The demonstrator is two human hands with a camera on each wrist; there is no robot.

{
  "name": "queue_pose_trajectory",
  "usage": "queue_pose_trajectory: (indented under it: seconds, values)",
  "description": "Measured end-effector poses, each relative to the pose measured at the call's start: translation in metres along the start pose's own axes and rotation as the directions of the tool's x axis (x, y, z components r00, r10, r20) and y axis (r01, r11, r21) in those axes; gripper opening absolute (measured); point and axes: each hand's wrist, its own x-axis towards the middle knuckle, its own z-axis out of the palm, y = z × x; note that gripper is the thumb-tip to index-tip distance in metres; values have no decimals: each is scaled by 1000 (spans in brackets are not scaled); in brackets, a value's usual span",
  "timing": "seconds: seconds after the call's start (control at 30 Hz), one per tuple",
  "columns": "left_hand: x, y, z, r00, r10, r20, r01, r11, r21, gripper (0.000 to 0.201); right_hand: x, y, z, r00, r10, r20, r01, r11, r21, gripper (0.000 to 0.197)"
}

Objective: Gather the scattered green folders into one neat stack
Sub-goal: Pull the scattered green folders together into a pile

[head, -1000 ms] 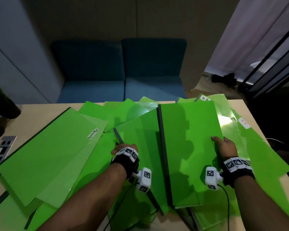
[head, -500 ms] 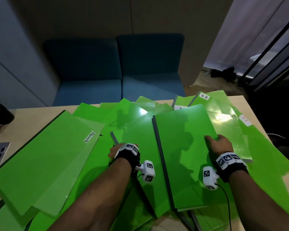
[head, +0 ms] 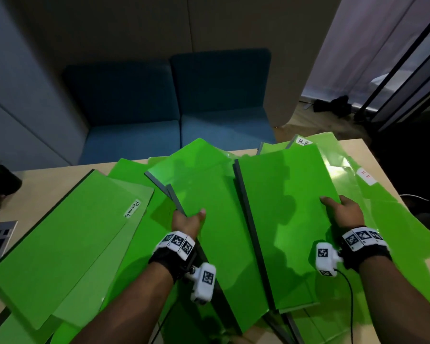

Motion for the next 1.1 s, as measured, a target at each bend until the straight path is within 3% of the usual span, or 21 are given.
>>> queue_pose_trajectory:
  seconds: [0.1, 0.17, 0.3, 0.4, 0.5, 0.63, 0.77, 0.87, 0.97, 1.1]
  values:
    - [-18, 5, -12, 977, 208, -45, -211, 974, -79, 66, 1, 7, -17, 998, 45, -34, -39, 988, 146, 83]
    - [-26, 17, -34, 944, 320, -78, -328, 937, -123, 61, 0, 10, -26, 997, 49, -66, -33, 976, 216, 96]
    - [-26, 49, -106, 808, 532, -253, -575, 805, -146, 56, 1, 15, -26, 993, 60, -98, -35, 969, 245, 105]
    - [-23, 67, -157, 726, 587, -358, -656, 747, -107, 67, -22, 3, -10, 995, 31, -90, -14, 983, 184, 93]
    - [-26, 79, -188, 683, 616, -392, -701, 704, -116, 69, -40, -4, 14, 999, 20, -50, -12, 988, 154, 77]
    - [-38, 85, -189, 656, 679, -330, -745, 652, -140, 47, -62, -9, 55, 999, 7, 51, -18, 979, 203, 91]
    - [-32, 61, -152, 738, 650, -182, -670, 738, -78, 56, -89, -18, 88, 982, 7, 191, -53, 970, 239, 74]
    - [-25, 24, -116, 809, 586, -42, -586, 810, 11, 47, -110, -24, 105, 942, -49, 331, -27, 975, 220, 56]
    - [-22, -14, -97, 909, 417, -3, -416, 907, 67, 58, -131, -19, 118, 913, -51, 405, -77, 953, 293, 68]
    - [-20, -53, -87, 971, 237, 43, -239, 969, 58, 74, -151, 2, 129, 899, -21, 438, -138, 935, 326, 70]
